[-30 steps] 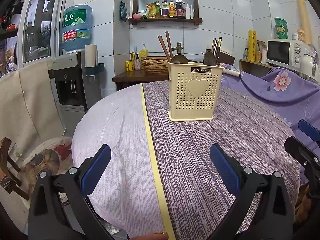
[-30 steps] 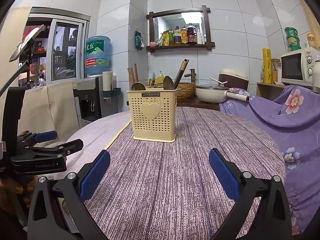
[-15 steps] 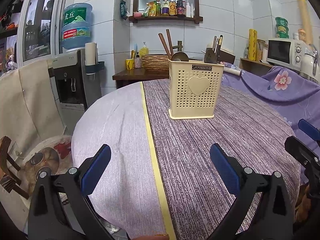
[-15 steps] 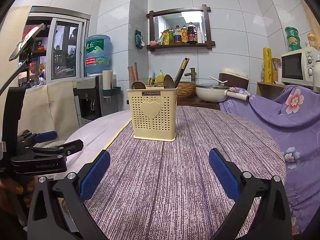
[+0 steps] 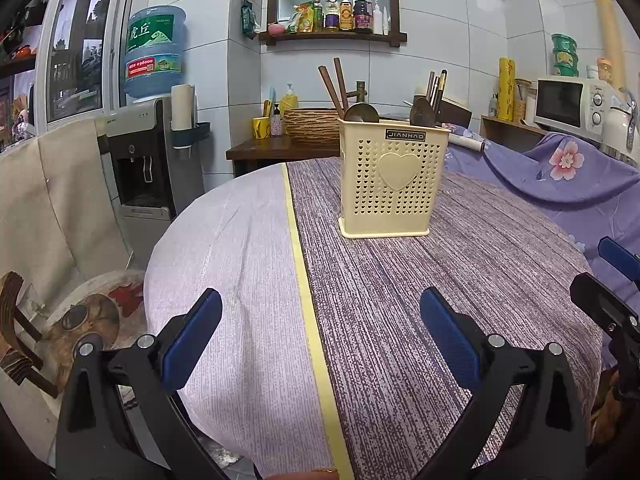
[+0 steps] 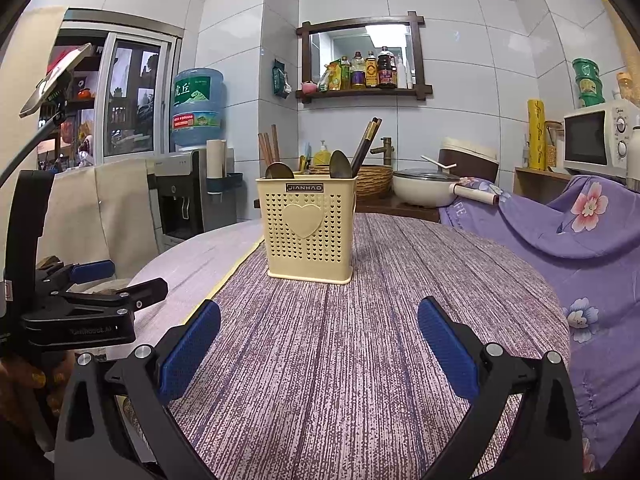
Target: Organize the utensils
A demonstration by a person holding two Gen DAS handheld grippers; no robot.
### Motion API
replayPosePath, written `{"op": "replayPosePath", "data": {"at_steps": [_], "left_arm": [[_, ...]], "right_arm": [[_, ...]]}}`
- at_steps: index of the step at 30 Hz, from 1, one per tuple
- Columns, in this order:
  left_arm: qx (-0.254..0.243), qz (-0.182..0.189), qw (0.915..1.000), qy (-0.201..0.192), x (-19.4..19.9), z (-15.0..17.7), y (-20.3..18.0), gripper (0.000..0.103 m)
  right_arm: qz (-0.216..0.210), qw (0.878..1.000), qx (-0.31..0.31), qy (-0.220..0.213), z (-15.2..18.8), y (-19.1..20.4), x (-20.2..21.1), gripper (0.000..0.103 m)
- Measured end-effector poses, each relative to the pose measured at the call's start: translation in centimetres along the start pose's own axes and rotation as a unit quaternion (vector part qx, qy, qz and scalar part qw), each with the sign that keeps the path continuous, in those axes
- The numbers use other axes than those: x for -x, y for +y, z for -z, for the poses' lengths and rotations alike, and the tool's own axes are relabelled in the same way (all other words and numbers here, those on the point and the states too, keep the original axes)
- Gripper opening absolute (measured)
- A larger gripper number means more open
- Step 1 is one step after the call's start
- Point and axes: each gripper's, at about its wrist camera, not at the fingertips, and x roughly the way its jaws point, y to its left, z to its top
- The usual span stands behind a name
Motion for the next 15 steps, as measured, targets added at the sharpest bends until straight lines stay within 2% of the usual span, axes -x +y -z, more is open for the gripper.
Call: {"op": "replayPosePath", "data": {"at_steps": [15], "left_arm": [[-0.002,-0.003,1.0,0.002,-0.05,0.01,-0.27,0.097]], "right_arm": [[-0.001,1.0,0.0,0.003,0.0,0.0,-0.06,0.097]]}}
